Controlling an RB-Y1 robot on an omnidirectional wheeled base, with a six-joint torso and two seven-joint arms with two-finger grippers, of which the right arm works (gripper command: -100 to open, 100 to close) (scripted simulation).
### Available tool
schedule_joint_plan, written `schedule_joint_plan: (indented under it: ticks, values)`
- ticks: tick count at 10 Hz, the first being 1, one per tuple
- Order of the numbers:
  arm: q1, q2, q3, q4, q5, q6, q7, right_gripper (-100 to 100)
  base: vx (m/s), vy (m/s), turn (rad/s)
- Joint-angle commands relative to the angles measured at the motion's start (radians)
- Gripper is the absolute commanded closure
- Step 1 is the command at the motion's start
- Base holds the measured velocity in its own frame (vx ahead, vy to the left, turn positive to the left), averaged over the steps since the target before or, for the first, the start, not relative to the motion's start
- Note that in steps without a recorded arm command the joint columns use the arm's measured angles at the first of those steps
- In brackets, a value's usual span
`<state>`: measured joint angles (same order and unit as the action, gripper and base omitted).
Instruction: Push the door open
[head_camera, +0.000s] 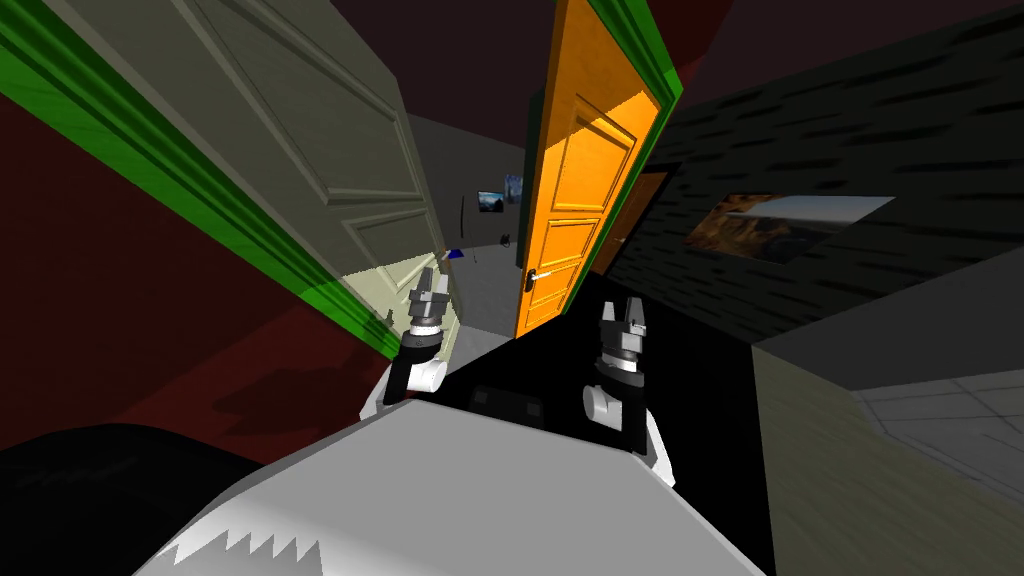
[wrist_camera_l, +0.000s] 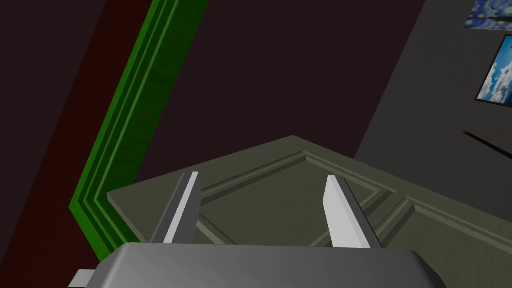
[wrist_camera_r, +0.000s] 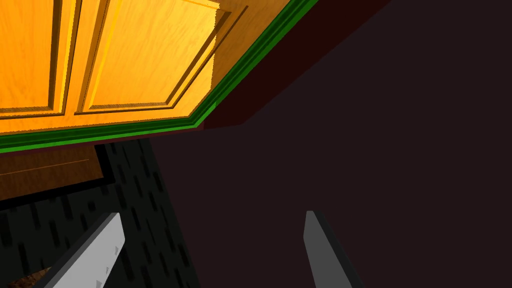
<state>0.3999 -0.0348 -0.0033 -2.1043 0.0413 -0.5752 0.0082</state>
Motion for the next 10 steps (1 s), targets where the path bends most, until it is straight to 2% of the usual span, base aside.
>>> schedule_joint_plan:
  ticks: [1,3,4,6,7,8,9,10]
  values:
    - [-0.037,-0.004,0.008,0.05,-0.002,0.004,-0.008,-100,0.066,-0.114,0.058]
    - [-0.086,-0.007,0.021,0.123,-0.003,0.007,-0.016,-100,0.067,-0.097,0.059]
    - [-0.086,-0.007,0.021,0.137,-0.003,0.007,-0.016,-100,0.052,-0.057,0.034]
    - [-0.137,-0.009,0.036,0.203,-0.005,0.011,-0.025,-100,0.04,-0.063,0.051]
    - [-0.137,-0.009,0.036,0.22,-0.005,0.011,-0.025,-100,0.045,-0.06,0.034]
    - [-0.166,-0.009,0.044,0.256,-0.005,0.013,-0.03,-100,0.043,-0.058,0.048]
    - [-0.166,-0.009,0.044,0.266,-0.005,0.013,-0.03,-100,0.031,-0.049,0.029]
    - [-0.194,-0.01,0.052,0.301,-0.006,0.015,-0.035,-100,0.04,-0.057,0.044]
